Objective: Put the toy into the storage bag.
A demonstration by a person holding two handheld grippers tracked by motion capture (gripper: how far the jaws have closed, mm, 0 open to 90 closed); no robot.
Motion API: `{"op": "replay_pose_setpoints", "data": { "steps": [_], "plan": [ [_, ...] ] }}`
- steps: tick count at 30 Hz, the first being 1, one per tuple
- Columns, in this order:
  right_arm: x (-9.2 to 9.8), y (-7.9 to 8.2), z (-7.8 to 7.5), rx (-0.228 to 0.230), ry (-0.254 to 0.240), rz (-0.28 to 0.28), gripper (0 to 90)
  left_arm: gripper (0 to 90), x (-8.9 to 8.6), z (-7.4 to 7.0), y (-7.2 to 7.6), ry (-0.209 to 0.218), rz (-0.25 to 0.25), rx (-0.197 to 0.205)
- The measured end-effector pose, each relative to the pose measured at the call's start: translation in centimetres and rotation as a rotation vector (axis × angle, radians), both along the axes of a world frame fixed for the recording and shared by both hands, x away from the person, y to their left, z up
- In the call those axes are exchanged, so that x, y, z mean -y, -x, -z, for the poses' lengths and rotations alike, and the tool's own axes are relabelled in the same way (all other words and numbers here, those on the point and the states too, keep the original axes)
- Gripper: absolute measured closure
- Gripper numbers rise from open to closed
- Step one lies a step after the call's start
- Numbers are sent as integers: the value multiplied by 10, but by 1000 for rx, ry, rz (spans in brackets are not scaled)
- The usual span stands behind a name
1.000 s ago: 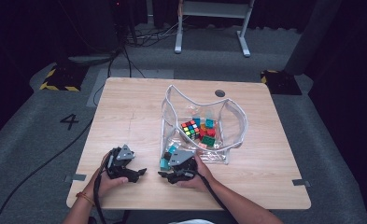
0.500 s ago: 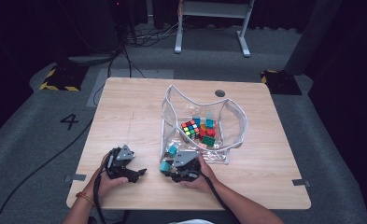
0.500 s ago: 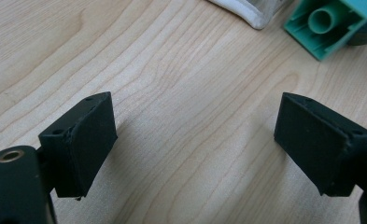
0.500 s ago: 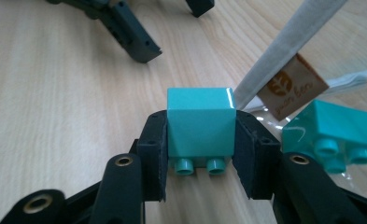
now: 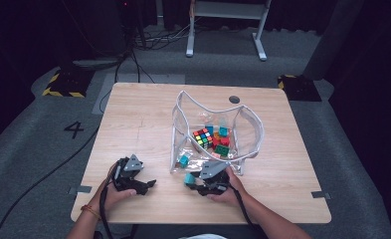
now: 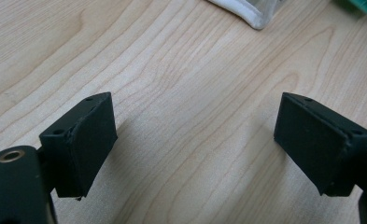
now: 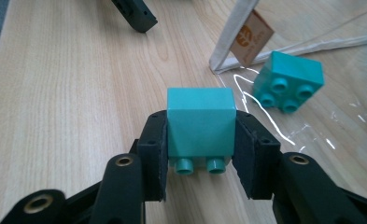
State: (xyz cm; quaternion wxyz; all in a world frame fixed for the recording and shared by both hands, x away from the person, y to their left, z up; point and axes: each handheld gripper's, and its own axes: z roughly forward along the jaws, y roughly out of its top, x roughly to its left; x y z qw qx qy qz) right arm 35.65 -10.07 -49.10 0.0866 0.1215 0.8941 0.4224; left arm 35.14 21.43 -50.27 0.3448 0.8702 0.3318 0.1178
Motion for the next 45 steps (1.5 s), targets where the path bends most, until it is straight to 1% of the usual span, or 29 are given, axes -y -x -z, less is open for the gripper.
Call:
{"op": "replay_pose_setpoints", "data": {
  "steps": [1,2,3,4,6,7,8,9,10,12,13,14,15,16,17,18,19,20,23,25,27,28,29,31,33,38,40,44,45],
  "plan": [
    [3,0,-1,7,-5,3,591,132,0,0,0,3,-1,-2],
    [6,1,-2,10,0,9,592,132,1,0,1,10,-1,-10],
    [9,2,-3,9,5,13,591,132,1,0,1,9,-1,-10],
    [15,1,-4,17,2,12,591,132,0,0,0,-1,-2,2],
    [22,2,-3,25,7,20,591,132,0,0,0,1,-1,-1],
    [28,1,-3,39,3,18,591,132,0,0,0,1,-1,-1],
    [33,2,-2,33,5,22,591,132,0,0,0,2,-1,-1],
    [37,2,-1,42,14,20,591,132,0,0,0,1,-1,-1],
    [42,4,-1,30,31,39,591,132,0,0,0,2,-1,-1],
    [51,4,1,25,31,47,591,132,0,0,0,1,-1,-1],
    [57,5,2,13,36,62,591,132,0,0,0,1,-1,-1],
    [61,5,3,25,41,56,591,132,0,0,0,1,-1,-1],
    [63,6,3,25,43,69,591,132,0,0,0,1,-1,-1],
    [67,8,3,9,45,88,591,132,0,0,0,2,-1,-1],
    [71,7,3,25,35,81,591,132,0,0,0,1,-1,-1],
    [76,9,2,4,36,107,591,132,0,0,0,1,-1,-1],
    [80,9,2,9,27,110,591,132,0,0,0,2,-1,-1],
    [83,7,1,30,20,101,591,131,0,0,0,1,-1,-2],
    [97,7,-2,34,10,131,591,131,0,0,0,1,-1,-1],
    [106,8,-3,30,4,155,591,131,0,0,0,2,-1,-1],
    [113,9,-4,20,10,183,591,132,0,0,0,1,-1,-1],
    [118,9,-4,23,15,191,591,132,0,0,0,1,-1,-1],
    [122,9,-3,36,9,196,591,132,0,0,0,1,-1,-1],
    [131,8,-3,35,-1,214,591,132,0,0,0,1,-2,-1],
    [139,8,-3,26,1,235,591,131,0,0,0,-1,-2,2],
    [156,7,-6,33,13,275,591,131,0,0,0,-1,-2,2],
    [163,7,-7,27,13,284,591,131,0,0,0,0,-2,0],
    [178,6,-8,36,23,318,592,131,0,0,0,1,-1,-1],
    [181,6,-8,26,18,332,591,131,0,0,0,1,-1,-1]
  ]
}}
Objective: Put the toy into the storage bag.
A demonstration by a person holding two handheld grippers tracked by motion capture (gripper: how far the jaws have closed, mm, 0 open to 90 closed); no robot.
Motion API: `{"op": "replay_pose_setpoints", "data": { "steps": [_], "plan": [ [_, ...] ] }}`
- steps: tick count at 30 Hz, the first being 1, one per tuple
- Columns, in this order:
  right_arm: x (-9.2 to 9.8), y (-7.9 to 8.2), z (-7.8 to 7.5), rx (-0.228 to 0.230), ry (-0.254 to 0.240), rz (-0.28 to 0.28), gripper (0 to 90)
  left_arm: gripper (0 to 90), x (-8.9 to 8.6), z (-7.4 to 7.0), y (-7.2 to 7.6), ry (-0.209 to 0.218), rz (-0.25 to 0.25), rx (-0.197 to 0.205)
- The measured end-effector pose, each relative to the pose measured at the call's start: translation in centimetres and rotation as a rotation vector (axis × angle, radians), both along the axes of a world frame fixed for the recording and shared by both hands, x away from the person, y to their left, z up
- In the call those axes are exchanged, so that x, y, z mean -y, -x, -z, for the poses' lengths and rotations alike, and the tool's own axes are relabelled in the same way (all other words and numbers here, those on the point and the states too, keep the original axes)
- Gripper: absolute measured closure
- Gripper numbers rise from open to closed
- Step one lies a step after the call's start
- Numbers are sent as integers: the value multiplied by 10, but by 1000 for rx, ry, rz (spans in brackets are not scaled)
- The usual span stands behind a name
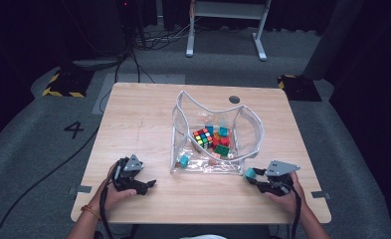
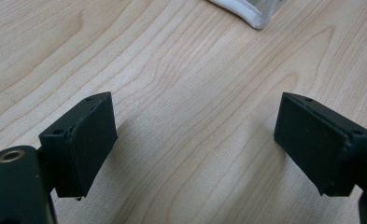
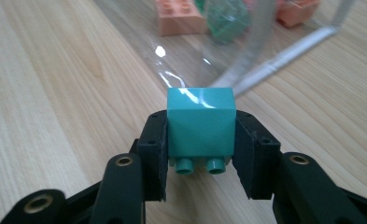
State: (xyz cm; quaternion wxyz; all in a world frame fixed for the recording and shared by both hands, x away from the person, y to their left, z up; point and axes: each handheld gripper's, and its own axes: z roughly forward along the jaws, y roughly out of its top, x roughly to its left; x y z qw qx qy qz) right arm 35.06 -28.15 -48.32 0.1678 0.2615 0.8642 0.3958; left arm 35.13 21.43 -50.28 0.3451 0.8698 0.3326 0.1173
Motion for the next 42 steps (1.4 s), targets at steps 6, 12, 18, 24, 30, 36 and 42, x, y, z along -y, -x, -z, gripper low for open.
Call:
{"op": "replay_pose_setpoints", "data": {
  "steps": [6,12,18,24,30,36,42],
  "plan": [
    [23,-8,-4,18,-35,79,591,131,0,0,0,0,0,0],
    [36,-16,-8,28,-74,114,592,131,0,0,0,-1,3,0],
    [46,-28,-19,63,-94,156,592,130,0,0,0,1,4,-3],
    [56,-38,-42,106,-126,183,592,129,0,0,-1,-5,1,4],
    [67,-52,-73,160,-117,217,592,128,0,-1,0,-10,-7,7],
    [66,-62,-101,185,-124,212,592,127,0,0,-1,-6,-3,5],
    [58,-71,-127,214,-116,197,592,127,0,0,-1,-6,-3,5]
  ]
}}
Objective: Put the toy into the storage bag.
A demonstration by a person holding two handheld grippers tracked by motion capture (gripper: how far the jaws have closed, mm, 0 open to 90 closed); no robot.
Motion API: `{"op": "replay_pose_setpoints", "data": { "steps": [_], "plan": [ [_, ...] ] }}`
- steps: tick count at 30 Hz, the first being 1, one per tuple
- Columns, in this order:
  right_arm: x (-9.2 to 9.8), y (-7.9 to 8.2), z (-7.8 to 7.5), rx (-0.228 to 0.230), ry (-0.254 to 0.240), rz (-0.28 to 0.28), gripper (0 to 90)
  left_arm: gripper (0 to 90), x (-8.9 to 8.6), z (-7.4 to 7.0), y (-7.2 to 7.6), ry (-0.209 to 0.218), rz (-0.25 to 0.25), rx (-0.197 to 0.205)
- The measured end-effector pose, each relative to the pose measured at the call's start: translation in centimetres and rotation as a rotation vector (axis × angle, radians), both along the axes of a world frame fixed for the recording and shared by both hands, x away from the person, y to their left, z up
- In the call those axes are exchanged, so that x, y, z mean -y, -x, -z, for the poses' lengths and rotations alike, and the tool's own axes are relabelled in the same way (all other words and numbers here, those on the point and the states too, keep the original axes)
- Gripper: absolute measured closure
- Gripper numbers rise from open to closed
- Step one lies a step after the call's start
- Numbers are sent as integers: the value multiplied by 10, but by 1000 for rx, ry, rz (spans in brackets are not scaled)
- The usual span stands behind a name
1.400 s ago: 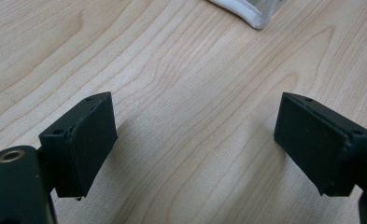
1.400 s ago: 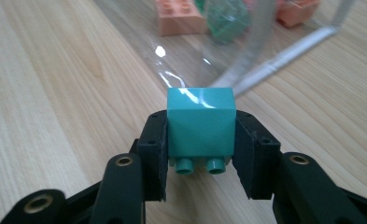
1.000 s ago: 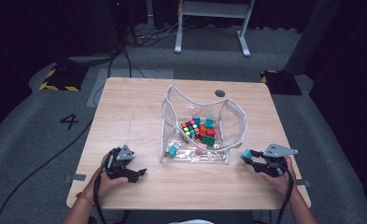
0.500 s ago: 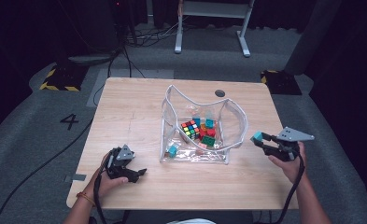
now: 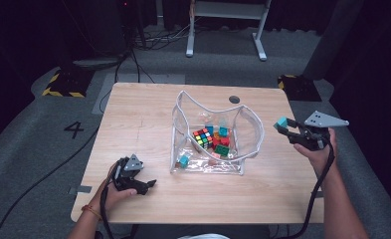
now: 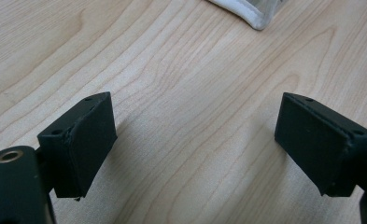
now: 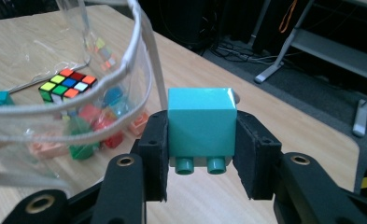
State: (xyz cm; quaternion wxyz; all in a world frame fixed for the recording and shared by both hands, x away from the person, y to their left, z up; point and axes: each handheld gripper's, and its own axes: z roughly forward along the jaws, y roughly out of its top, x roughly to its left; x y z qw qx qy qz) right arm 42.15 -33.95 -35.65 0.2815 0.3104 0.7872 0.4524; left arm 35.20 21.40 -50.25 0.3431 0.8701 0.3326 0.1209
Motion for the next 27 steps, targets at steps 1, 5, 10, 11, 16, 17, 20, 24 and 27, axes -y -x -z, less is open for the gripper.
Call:
{"op": "replay_pose_setpoints", "data": {
  "steps": [1,5,10,11,16,17,20,24,27],
  "plan": [
    [-1,-2,-4,3,-9,-13,592,127,0,0,0,0,0,0],
    [-9,-8,-17,17,-5,-29,592,127,0,0,0,0,0,0],
    [-19,-13,-31,16,-10,-53,592,127,0,0,0,0,0,0],
    [-22,-14,-33,23,-1,-57,592,127,0,0,0,1,-3,0],
    [-41,-16,-41,15,0,-108,592,127,0,0,0,0,0,0],
    [-47,-16,-42,12,4,-123,591,127,0,0,0,0,0,0],
    [-61,-16,-45,9,10,-165,591,127,0,0,0,1,0,0],
    [-80,-16,-46,-3,25,-214,591,127,0,0,0,3,1,-3],
    [-94,-18,-44,-7,63,-249,591,127,0,0,0,1,0,0]
  ]
}}
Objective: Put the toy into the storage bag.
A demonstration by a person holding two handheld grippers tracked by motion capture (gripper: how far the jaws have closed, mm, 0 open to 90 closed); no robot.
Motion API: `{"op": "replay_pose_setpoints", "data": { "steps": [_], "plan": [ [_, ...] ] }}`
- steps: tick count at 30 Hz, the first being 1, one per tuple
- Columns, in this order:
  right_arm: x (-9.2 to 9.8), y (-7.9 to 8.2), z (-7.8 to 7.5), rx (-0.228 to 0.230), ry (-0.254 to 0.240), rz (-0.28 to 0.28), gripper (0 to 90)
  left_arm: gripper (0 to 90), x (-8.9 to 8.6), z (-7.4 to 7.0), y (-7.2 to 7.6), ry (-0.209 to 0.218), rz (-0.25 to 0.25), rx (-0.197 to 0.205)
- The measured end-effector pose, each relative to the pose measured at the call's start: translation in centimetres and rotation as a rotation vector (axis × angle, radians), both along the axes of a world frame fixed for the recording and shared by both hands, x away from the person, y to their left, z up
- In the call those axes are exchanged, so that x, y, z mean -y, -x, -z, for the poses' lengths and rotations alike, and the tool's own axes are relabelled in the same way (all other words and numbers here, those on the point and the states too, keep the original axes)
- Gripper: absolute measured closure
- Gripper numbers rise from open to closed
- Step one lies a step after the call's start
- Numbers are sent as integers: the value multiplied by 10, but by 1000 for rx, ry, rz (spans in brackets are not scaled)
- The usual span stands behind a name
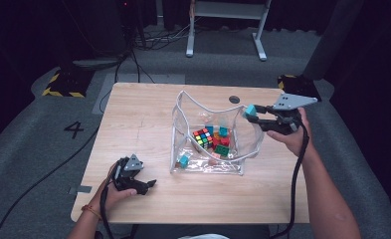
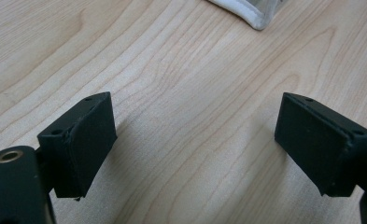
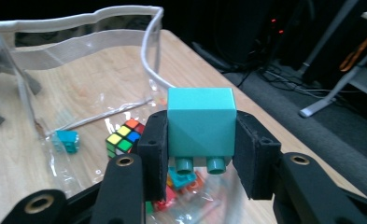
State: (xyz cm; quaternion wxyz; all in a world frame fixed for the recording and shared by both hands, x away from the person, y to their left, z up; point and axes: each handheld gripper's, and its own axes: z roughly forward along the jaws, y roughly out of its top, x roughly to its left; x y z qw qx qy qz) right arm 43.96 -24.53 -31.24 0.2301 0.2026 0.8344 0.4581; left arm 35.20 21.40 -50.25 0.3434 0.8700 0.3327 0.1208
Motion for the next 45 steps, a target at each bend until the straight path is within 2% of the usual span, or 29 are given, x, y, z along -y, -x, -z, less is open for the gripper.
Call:
{"op": "replay_pose_setpoints", "data": {
  "steps": [8,10,20,23,26,28,30,35,40,45],
  "plan": [
    [-36,-5,6,-18,73,-80,591,127,0,0,0,1,1,-2],
    [-46,-6,8,-18,117,-101,591,127,0,0,0,0,0,0],
    [-82,-19,18,-83,234,-176,591,127,0,0,0,3,1,-3],
    [-91,-23,20,-111,307,-188,591,127,0,0,0,3,2,-5],
    [-97,-25,22,-123,342,-203,591,127,0,0,0,4,1,-5],
    [-100,-26,22,-131,375,-203,591,127,0,0,0,3,1,-3],
    [-104,-27,23,-126,407,-226,591,127,0,0,0,3,1,-3],
    [-108,-31,30,-187,506,-234,590,127,0,0,0,3,1,-3],
    [-105,-34,40,-260,585,-217,590,127,0,0,0,3,1,-3],
    [-96,-35,43,-269,650,-188,590,127,0,0,0,6,1,-8]
  ]
}}
